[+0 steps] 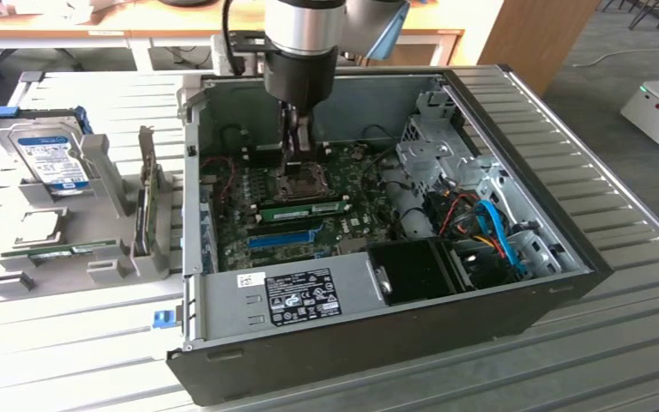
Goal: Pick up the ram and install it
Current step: 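Press down the ram until it locks into place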
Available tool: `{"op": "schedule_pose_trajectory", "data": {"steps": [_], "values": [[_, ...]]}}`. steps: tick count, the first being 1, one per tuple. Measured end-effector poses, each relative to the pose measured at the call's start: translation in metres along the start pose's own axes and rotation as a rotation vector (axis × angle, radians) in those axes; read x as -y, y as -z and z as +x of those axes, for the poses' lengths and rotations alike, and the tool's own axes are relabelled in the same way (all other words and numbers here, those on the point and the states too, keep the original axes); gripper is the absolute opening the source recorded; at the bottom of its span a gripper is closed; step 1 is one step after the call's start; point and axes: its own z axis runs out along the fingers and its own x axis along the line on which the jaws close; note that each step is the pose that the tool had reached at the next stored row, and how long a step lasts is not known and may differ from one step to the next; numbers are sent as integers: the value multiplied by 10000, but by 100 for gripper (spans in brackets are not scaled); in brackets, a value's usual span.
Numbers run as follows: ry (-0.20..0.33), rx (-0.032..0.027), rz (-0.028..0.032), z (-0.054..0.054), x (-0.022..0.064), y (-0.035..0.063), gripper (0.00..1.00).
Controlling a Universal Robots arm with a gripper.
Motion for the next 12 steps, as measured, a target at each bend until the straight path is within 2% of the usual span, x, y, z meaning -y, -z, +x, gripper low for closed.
{"op": "schedule_pose_trajectory", "data": {"steps": [12], "values": [[-1,-55,1,6,-7,218,11]]}}
